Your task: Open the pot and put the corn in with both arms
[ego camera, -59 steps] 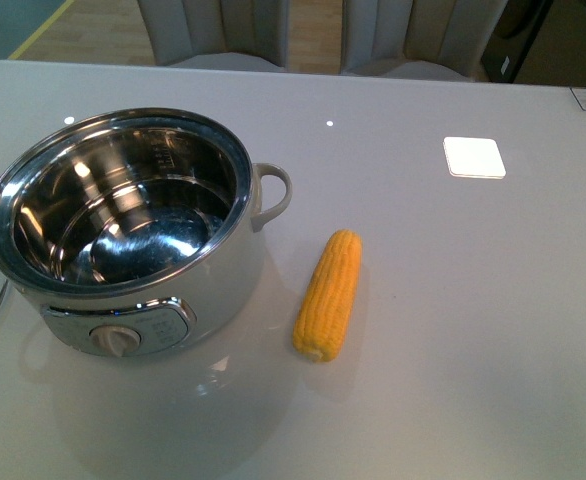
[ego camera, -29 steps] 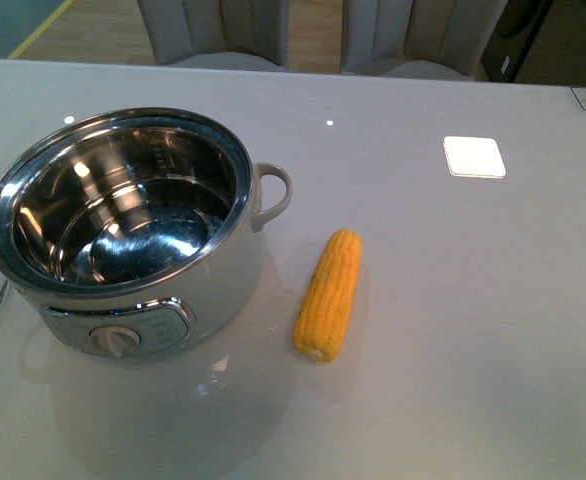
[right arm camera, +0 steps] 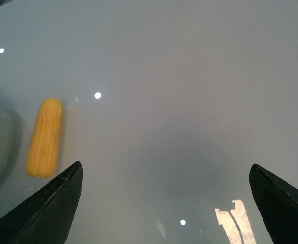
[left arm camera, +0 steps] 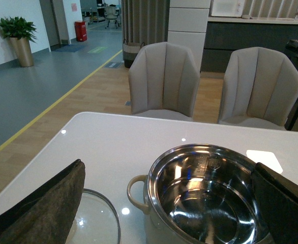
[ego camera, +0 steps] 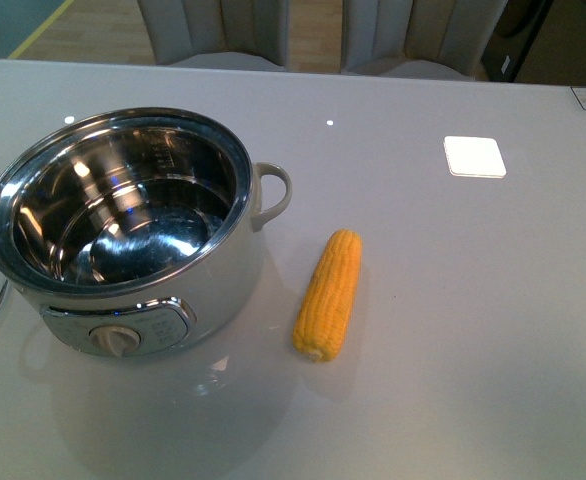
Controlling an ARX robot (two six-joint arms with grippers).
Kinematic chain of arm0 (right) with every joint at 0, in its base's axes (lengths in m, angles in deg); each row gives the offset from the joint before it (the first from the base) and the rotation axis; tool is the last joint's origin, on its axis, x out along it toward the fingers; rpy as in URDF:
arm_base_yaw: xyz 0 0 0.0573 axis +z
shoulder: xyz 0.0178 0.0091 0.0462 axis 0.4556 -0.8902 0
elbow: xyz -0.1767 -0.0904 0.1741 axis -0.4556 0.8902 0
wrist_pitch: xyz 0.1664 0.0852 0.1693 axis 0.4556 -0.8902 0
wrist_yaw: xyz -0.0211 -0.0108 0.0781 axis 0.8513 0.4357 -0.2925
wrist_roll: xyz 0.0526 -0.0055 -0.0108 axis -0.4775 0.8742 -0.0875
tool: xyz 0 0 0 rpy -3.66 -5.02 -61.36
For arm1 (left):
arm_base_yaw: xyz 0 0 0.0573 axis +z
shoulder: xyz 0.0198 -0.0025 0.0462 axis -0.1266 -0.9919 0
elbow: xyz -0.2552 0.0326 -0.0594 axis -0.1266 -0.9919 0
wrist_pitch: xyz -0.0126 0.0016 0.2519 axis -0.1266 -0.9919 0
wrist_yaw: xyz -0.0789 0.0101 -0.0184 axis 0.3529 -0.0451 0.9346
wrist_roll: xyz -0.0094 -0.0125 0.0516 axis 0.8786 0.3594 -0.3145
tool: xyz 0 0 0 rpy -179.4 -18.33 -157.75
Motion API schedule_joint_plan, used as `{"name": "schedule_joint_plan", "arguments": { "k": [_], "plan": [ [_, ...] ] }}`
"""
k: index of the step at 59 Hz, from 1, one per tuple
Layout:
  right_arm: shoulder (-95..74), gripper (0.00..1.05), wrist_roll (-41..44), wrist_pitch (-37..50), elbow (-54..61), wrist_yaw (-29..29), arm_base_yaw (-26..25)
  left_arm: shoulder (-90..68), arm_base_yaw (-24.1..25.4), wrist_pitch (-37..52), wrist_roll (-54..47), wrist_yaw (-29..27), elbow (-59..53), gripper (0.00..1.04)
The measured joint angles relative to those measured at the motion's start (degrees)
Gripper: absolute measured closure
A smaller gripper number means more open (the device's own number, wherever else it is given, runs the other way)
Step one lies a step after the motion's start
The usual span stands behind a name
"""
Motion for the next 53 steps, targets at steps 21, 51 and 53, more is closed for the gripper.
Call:
{"name": "schedule_joint_plan", "arguments": {
  "k": [21,51,53],
  "plan": [
    [-33.53,0.09,4.13,27.08,-6.60,1.07,7.43,0.00,0.00,0.00,0.00,0.00,0.00,0.07],
    [-76.72,0.09,9.09,36.41,-28.83,-2.67,14.91,0.00,0.00,0.00,-0.02,-0.02,0.00,0.07],
    [-78.16,0.09,9.09,36.41,-29.92,-3.13,15.12,0.00,0.00,0.00,-0.02,-0.02,0.00,0.07]
  ]
}}
